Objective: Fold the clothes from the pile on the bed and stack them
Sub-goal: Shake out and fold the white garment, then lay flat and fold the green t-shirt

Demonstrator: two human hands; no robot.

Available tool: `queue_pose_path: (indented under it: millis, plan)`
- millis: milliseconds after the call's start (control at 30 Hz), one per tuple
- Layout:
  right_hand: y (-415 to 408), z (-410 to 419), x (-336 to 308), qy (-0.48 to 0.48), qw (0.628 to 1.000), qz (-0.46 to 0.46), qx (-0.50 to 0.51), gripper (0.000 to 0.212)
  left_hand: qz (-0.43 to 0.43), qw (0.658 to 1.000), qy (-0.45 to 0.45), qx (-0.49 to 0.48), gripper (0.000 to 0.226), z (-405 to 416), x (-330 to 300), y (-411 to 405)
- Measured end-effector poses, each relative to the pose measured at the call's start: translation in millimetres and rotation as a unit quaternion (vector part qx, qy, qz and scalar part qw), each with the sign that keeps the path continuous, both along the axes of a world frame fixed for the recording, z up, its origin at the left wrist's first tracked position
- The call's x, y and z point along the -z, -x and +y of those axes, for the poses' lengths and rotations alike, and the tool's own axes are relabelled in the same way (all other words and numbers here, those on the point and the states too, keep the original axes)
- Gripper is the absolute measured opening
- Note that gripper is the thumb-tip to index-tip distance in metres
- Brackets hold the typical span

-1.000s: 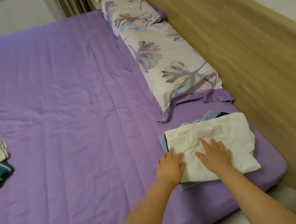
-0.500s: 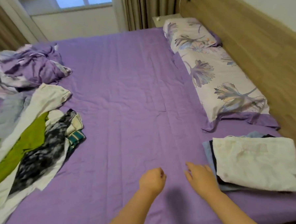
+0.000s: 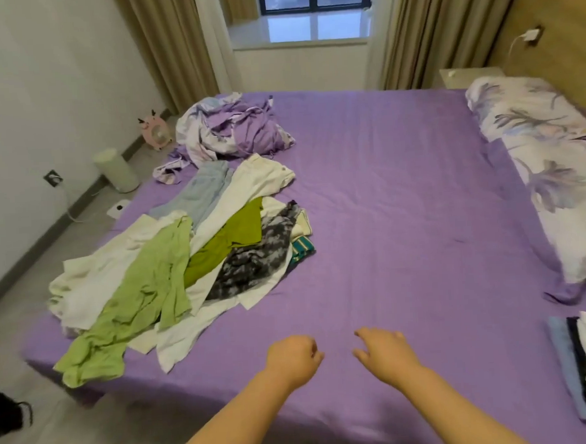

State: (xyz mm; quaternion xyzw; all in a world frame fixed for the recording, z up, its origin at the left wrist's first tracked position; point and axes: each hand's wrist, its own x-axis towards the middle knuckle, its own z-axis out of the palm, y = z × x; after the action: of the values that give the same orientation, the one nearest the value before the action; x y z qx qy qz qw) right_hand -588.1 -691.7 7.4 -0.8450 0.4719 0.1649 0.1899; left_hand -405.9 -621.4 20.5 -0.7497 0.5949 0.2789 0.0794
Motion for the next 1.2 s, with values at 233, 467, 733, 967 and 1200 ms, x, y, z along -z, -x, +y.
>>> queue_pose_path:
  millis: [233, 467, 733, 967, 1200]
  plan:
    - [-103, 19, -31, 0.008, 0.996, -0.02, -0.088, 0.049, -0.007, 0.995, 0.019, -0.093, 0.037, 51, -22, -85]
    - [-168, 5, -44, 0.015, 0.983, -0.032, -0.179, 0.047, -0.011, 0.983, 0.018, -0.185, 0.036, 62, -28, -136]
    - [-228, -31, -47, 0.018, 0.967, -0.062, -0.247, 0.041, -0.018, 0.958, 0.026, -0.284, 0.037, 53, -36, -177]
    - [-290, -54, -44, 0.007, 0.962, -0.064, -0.266, 0.042, 0.001, 0.945, 0.037, -0.326, 0.035, 40, -25, -227]
    - [-389, -88, -20, -0.055, 0.972, -0.072, -0.218, 0.048, 0.019, 0.956, 0.031, -0.29, 0.034, -9, -9, -331]
